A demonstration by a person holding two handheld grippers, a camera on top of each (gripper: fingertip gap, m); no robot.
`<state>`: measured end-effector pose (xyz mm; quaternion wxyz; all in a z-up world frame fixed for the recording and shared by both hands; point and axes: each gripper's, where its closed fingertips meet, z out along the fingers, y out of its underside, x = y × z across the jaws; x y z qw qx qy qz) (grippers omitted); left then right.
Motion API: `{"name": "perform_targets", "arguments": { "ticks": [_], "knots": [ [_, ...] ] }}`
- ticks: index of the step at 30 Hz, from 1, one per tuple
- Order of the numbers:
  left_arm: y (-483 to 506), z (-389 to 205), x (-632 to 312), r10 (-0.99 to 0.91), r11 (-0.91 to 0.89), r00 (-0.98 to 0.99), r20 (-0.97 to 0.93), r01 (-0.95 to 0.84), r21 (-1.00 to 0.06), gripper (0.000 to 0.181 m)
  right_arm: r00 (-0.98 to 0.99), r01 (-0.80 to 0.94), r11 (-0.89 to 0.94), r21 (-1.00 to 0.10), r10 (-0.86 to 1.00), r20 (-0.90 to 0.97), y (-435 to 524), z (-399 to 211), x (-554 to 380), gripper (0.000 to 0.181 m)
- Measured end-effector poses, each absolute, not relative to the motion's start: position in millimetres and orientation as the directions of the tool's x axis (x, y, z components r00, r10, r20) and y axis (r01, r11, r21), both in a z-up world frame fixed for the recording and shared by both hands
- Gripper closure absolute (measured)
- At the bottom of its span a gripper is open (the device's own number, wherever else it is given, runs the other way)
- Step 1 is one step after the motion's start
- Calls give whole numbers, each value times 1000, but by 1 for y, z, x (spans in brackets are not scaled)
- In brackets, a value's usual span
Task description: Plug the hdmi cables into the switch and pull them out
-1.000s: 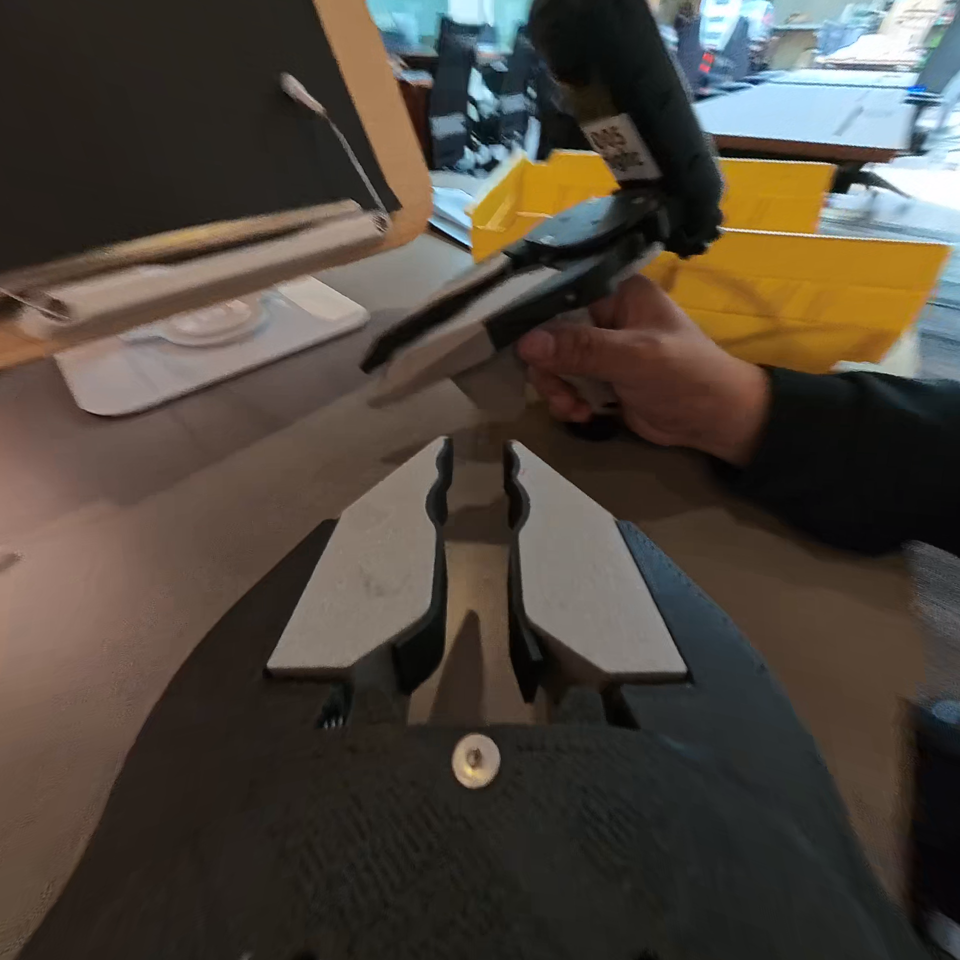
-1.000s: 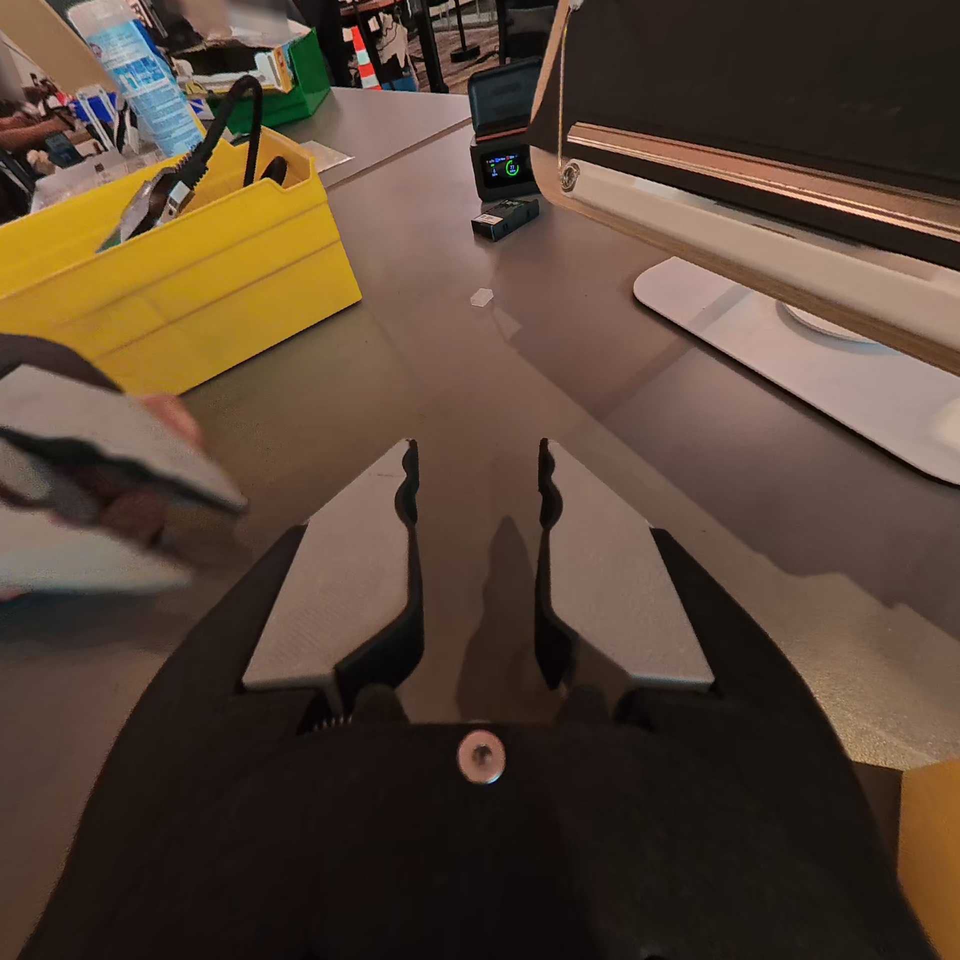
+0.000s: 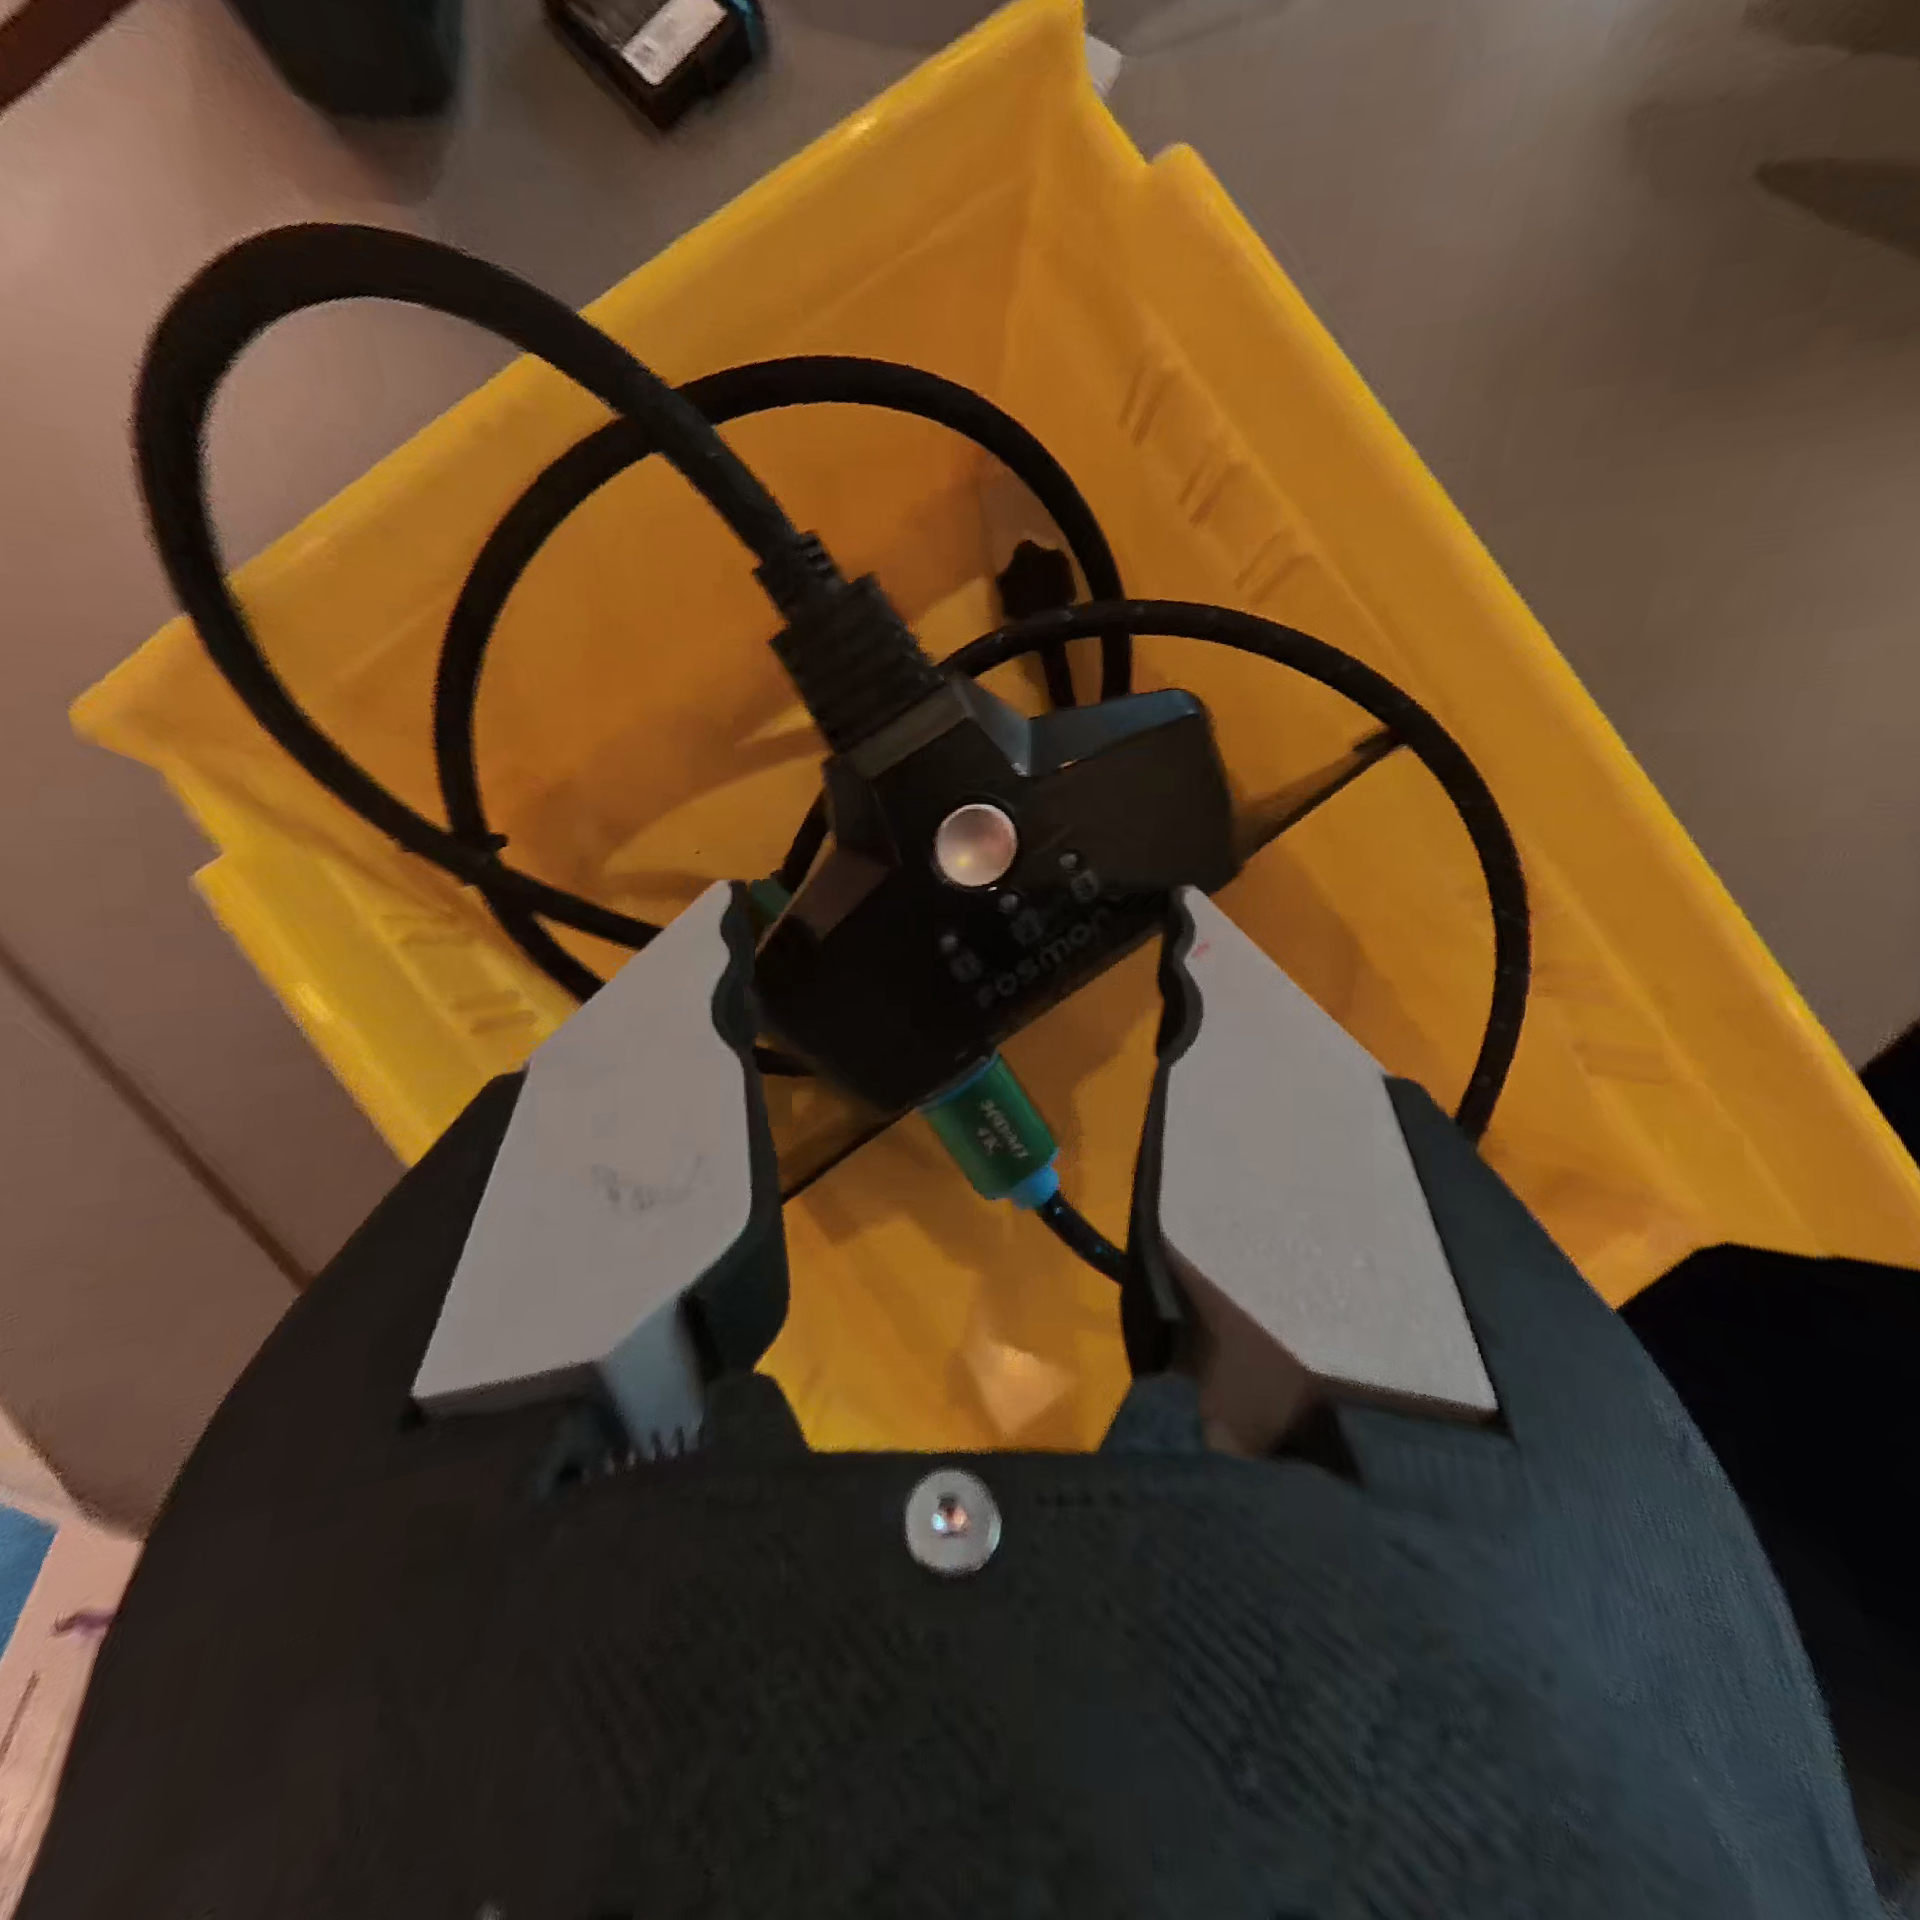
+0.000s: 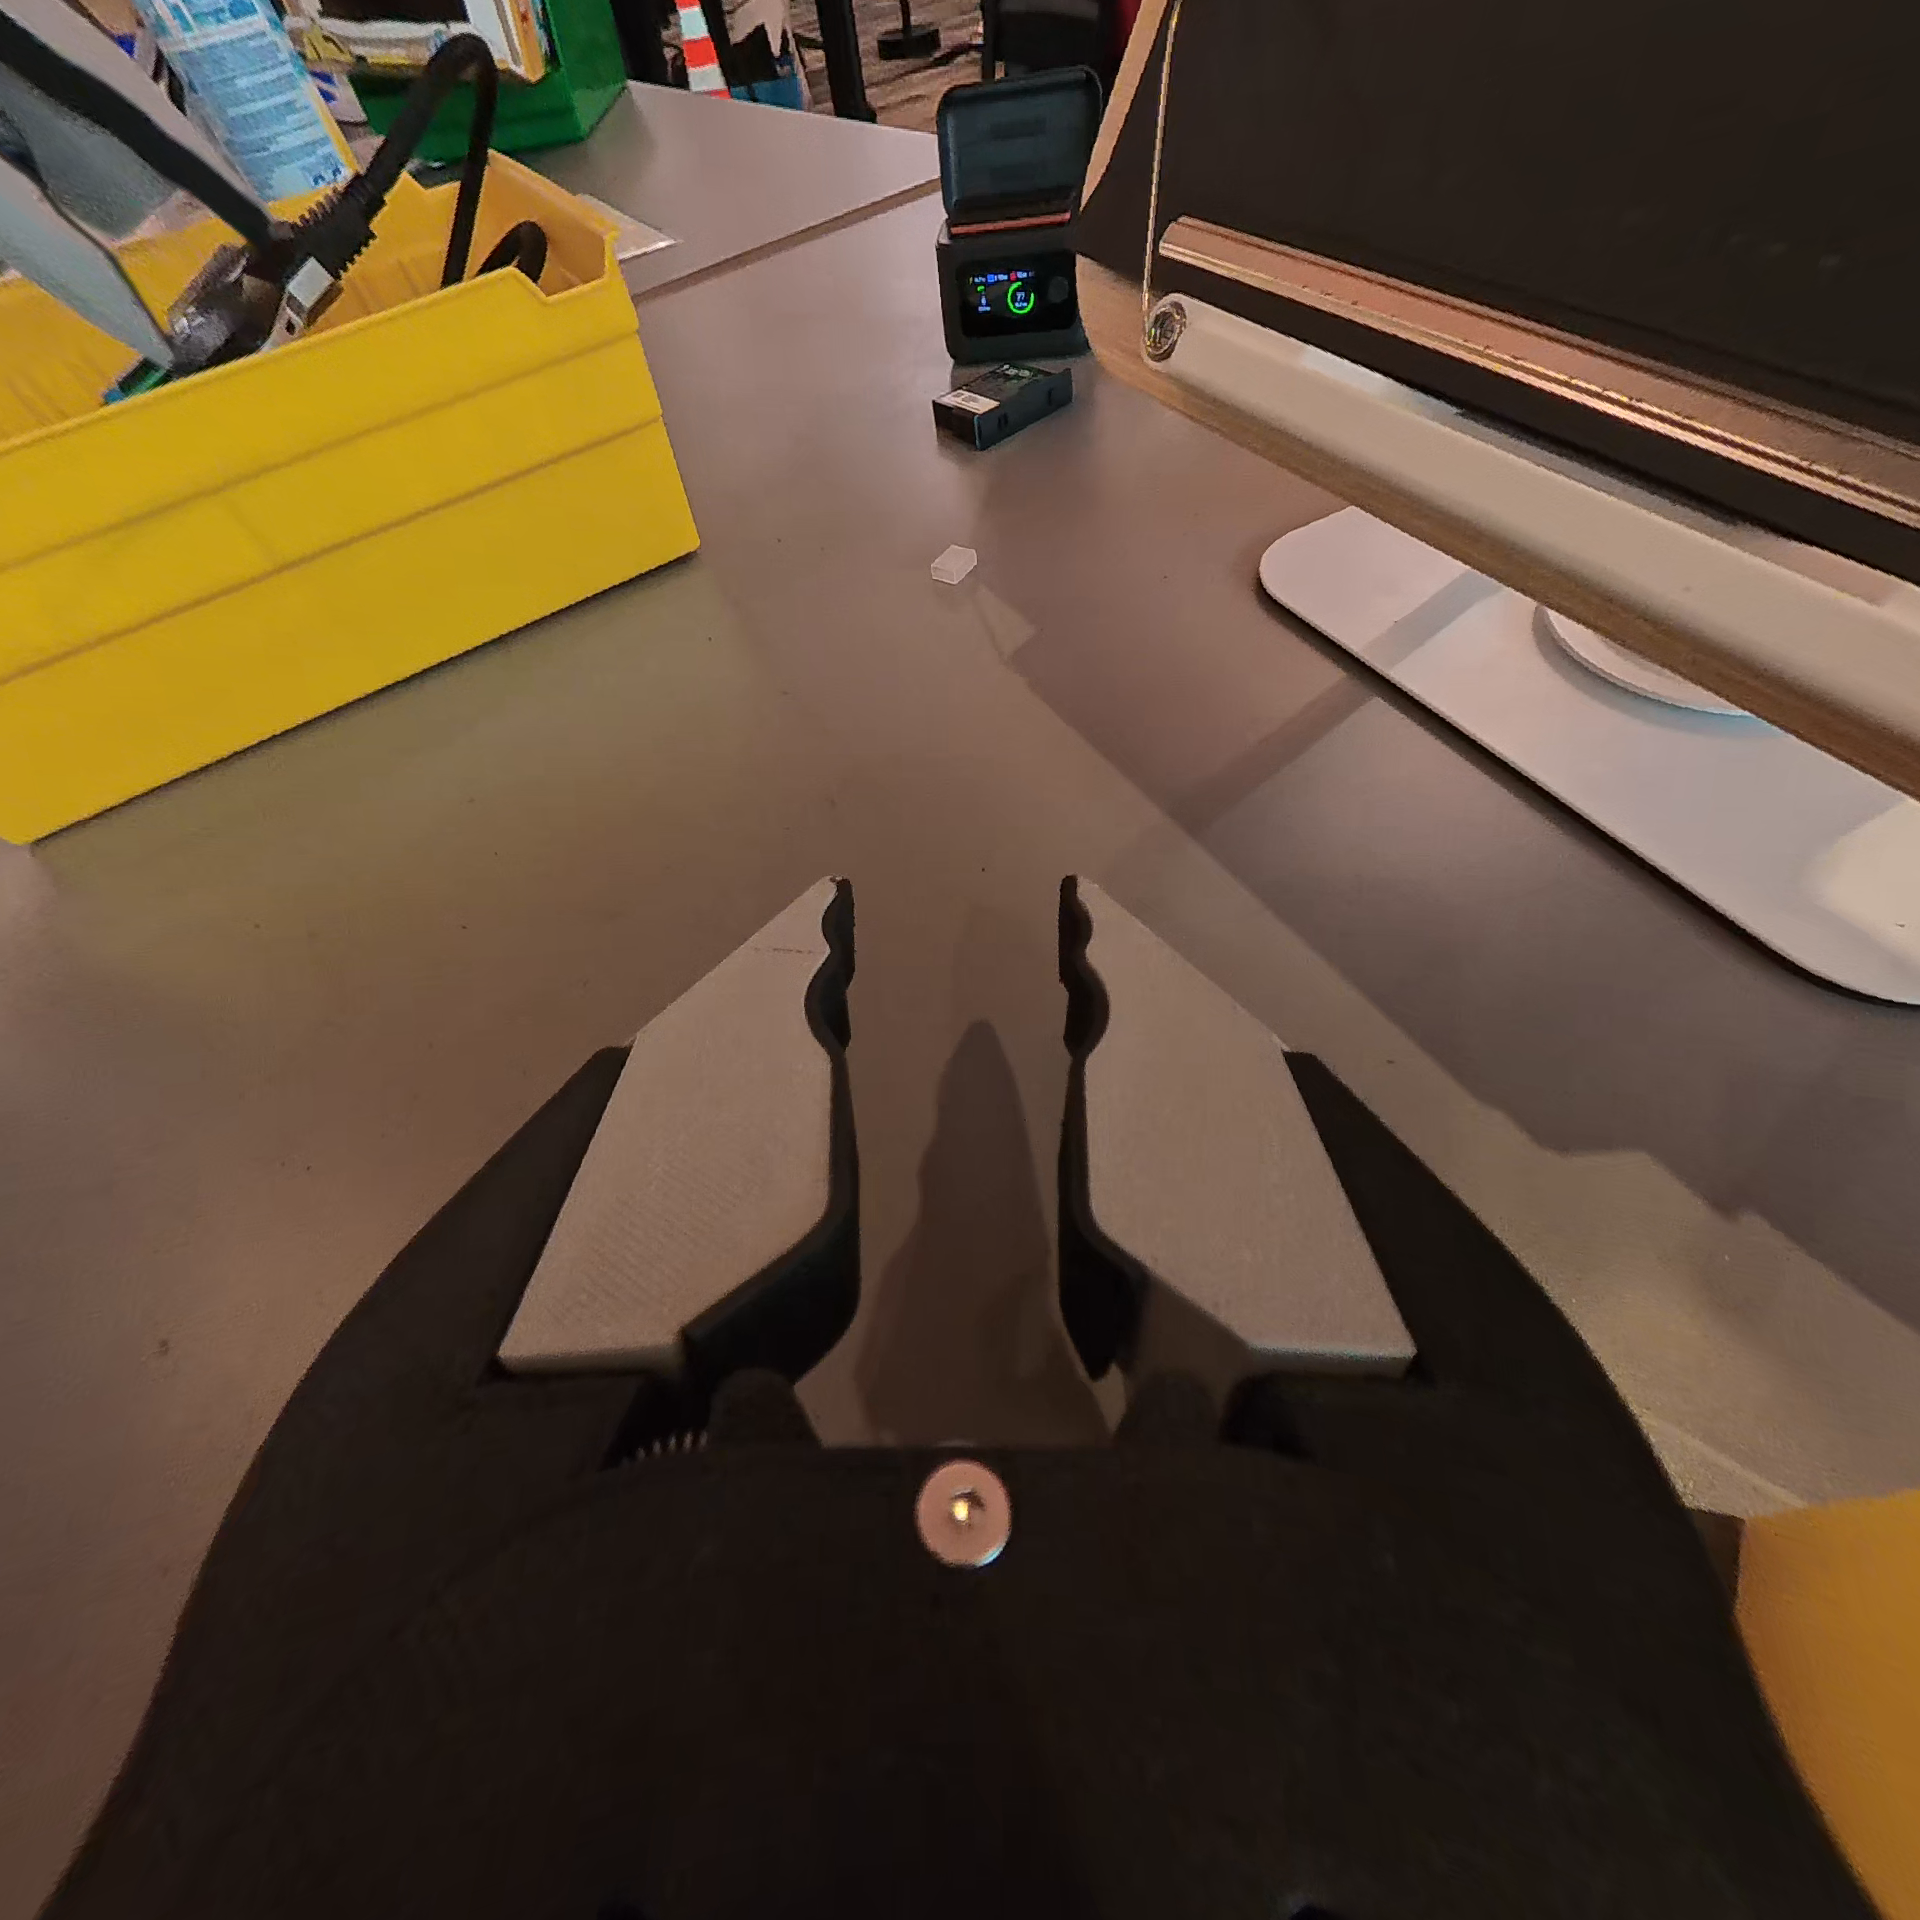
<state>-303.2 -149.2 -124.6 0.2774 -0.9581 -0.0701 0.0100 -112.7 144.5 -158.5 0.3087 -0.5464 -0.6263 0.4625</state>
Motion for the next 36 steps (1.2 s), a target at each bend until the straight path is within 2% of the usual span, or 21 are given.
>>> {"name": "perform_targets", "arguments": {
  "ticks": [10,17,22,25,28,30,33,36],
  "knots": [
    [-144,-137,-305,90,-876,992,83,119,-468,91,-220,403,-18,-915,969,-116,141,-159,-113,147],
    [-151,-129,-296,-19,-896,994,106,30,-443,121,-226,414,5,-910,969,-97,139,-161,-113,150],
    [-150,-105,-290,-79,-847,993,92,-18,-531,151,-227,412,-7,-911,968,-110,138,-161,-113,152],
    [-153,-92,-280,-141,-814,989,47,-89,-574,157,-226,413,-10,-911,968,-113,138,-161,-112,153],
    [-150,-64,-262,-221,-715,969,-109,-237,-658,160,-226,414,-10,-910,967,-113,138,-161,-112,154],
    [-150,-35,-256,-208,-639,942,-263,-334,-693,161,-228,419,-9,-908,967,-115,138,-162,-112,155],
    [-156,29,-262,-46,-538,882,-469,-418,-732,161,-230,424,-1,-906,967,-109,137,-163,-112,155],
    [-162,114,-248,134,-354,818,-559,-487,-798,161,-231,427,5,-904,968,-103,136,-164,-113,156]
  ]
}}
